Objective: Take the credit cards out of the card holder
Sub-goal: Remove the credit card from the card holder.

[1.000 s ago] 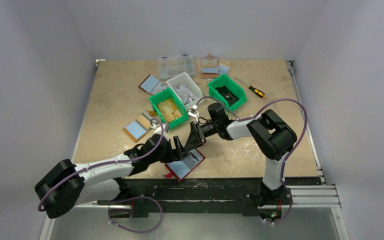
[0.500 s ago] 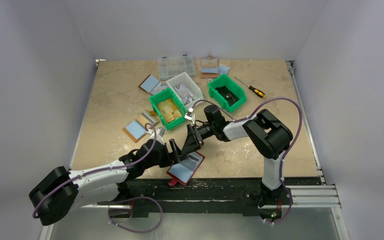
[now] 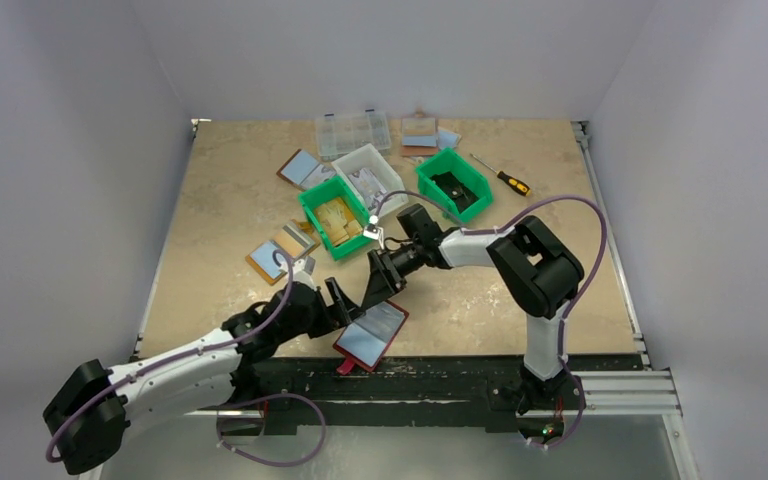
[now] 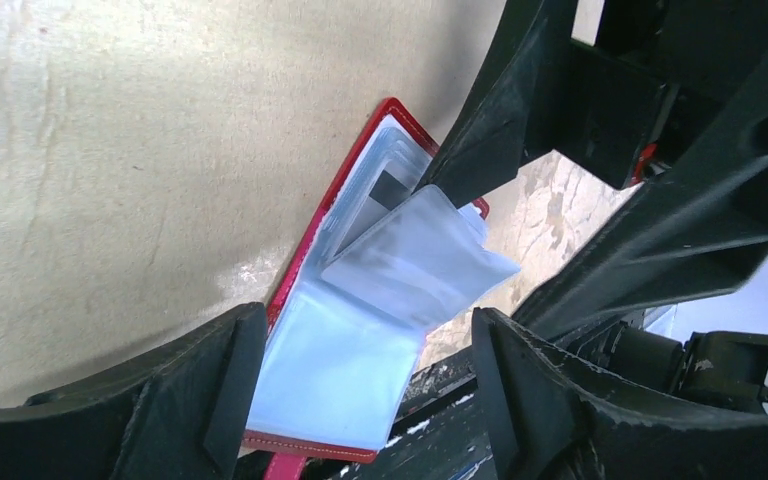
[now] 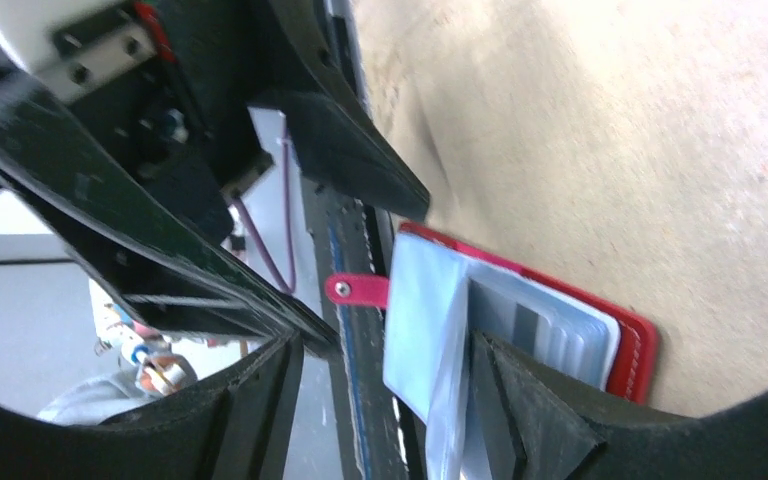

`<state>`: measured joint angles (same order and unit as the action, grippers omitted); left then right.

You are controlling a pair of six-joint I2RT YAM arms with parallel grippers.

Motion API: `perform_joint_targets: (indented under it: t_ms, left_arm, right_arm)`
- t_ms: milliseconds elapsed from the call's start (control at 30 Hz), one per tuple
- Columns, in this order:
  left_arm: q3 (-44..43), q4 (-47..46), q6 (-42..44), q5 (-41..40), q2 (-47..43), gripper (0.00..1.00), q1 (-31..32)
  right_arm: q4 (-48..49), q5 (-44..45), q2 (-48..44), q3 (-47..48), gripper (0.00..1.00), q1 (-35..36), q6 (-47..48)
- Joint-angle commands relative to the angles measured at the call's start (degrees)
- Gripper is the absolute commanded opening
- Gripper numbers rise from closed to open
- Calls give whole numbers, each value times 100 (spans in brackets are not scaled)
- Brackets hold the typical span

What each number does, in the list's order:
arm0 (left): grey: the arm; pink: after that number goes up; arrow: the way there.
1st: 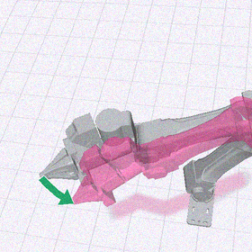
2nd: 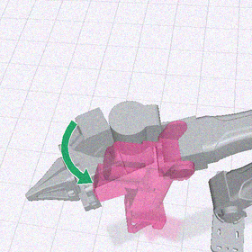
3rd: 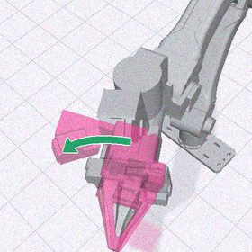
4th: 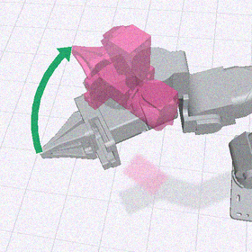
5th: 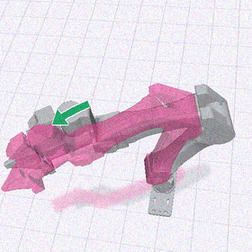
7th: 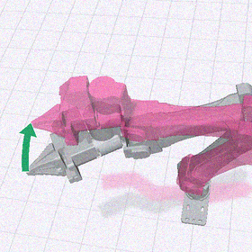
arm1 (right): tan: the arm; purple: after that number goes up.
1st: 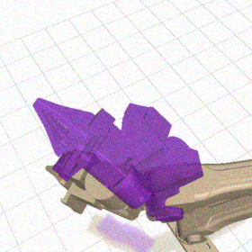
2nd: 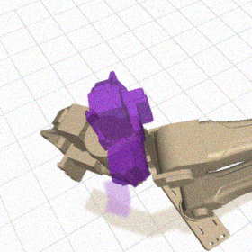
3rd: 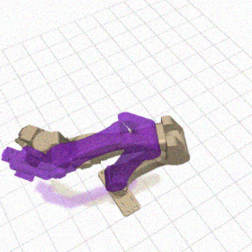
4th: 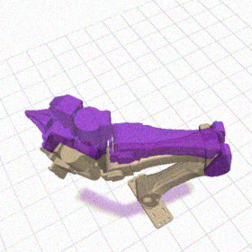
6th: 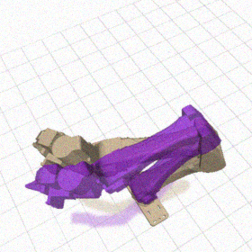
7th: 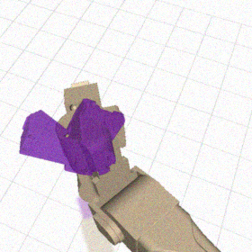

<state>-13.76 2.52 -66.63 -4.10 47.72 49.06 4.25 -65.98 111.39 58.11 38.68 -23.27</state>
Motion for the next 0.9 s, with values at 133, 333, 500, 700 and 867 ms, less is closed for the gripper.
perform_joint_targets:
  t_ms: [133,333,500,700,867]
  left_arm:
    - [-770,1386,37,-840,-587,77,18]
    - [-817,1463,88,-908,-628,77,17]
    - [-805,1108,124,-715,-420,76,17]
    - [-719,570,42,-567,-345,74,18]
    - [-717,-129,54,-491,-14,72,17]
  right_arm:
    - [-1601,820,27,447,55,23,1609]
    - [-1957,1081,-51,597,16,39,1960]
    - [-2186,1026,-171,712,0,41,2257]
    - [-2323,1835,-907,809,0,-75,2711]
    - [-2248,2980,-1647,695,0,-251,2925]
